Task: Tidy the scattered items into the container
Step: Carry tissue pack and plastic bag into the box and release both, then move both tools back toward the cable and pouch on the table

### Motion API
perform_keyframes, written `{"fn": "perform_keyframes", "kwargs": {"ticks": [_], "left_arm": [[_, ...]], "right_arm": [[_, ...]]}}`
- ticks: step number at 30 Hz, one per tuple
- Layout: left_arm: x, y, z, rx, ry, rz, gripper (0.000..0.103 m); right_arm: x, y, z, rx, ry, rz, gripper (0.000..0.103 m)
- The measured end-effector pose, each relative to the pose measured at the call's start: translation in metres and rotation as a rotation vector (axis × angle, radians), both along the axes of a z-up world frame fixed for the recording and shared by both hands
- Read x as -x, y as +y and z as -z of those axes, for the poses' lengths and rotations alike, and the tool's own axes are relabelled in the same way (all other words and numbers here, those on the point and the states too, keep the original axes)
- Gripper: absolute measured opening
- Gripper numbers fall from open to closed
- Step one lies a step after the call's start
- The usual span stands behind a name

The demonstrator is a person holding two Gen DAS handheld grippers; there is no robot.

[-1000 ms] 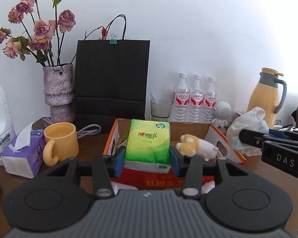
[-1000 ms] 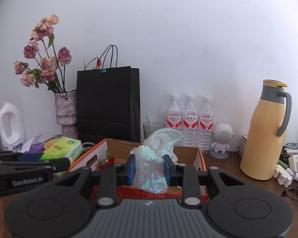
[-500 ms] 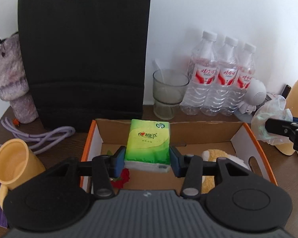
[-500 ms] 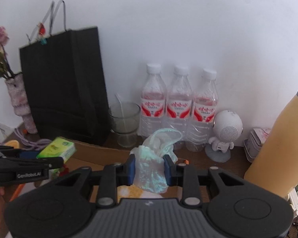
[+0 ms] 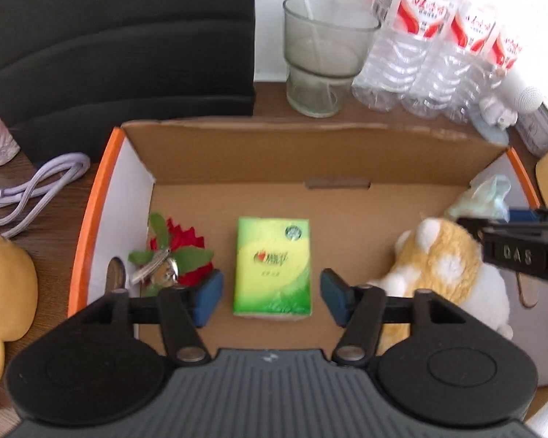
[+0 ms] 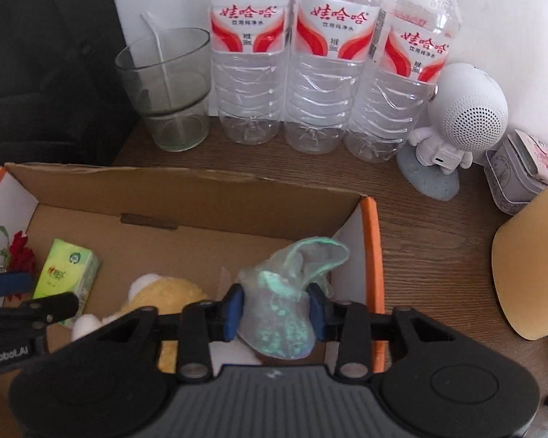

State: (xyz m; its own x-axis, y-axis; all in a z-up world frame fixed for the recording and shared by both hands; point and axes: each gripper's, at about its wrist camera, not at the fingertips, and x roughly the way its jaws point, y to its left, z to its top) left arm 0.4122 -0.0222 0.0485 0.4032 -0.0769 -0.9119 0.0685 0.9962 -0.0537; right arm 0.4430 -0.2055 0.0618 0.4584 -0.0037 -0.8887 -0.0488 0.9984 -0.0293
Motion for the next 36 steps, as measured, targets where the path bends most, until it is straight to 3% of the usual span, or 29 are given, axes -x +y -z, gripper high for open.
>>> {"fn": "perform_keyframes", "kwargs": {"ticks": [1,2,4,6,8,10,14,18,22,24,30,34,36], "left_arm": [[0.002,0.001,-0.002,0.011,0.011,0.008,0.073],[0.004,0.001,-0.006,0.012,0.017,0.014,0.076],[0.009,0.001,-0.014,-0.012,0.021,0.02,0.086],[0.016,0.005,-0.025,-0.046,0.042,-0.007,0.088],[0.023,0.01,-0.036,-0.051,0.069,-0.033,0.093],[0.035,0.017,-0.048,-0.022,0.07,-0.041,0.102],[0.066,0.026,-0.07,-0.006,0.03,-0.075,0.102],[0.108,0.025,-0.095,-0.04,-0.115,-0.1,0.102],[0.168,0.027,-0.107,-0.011,-0.384,-0.088,0.103],[0.192,0.027,-0.105,-0.007,-0.476,-0.089,0.103],[0.241,0.027,-0.079,0.032,-0.589,-0.107,0.103],[0.278,0.027,-0.06,0.02,-0.607,-0.085,0.103],[0.311,0.03,-0.053,0.033,-0.664,-0.084,0.103]], "right_arm": [[0.001,0.0,-0.002,-0.005,0.003,0.011,0.044],[0.002,0.001,-0.004,-0.009,0.011,0.019,0.058],[0.008,0.0,-0.016,-0.014,0.004,0.037,0.064],[0.018,0.0,-0.033,-0.017,0.0,0.044,0.08],[0.028,0.001,-0.047,-0.019,0.004,0.039,0.087],[0.042,0.002,-0.061,-0.029,0.014,0.05,0.087],[0.078,0.008,-0.087,-0.09,-0.031,0.049,0.087],[0.124,0.016,-0.112,-0.133,-0.165,0.045,0.087],[0.179,0.02,-0.12,-0.153,-0.352,0.033,0.092],[0.199,0.018,-0.115,-0.183,-0.416,0.047,0.092],[0.256,0.026,-0.091,-0.215,-0.605,0.042,0.092],[0.3,0.032,-0.074,-0.184,-0.68,0.021,0.092],[0.327,0.033,-0.068,-0.182,-0.7,0.002,0.094]]}}
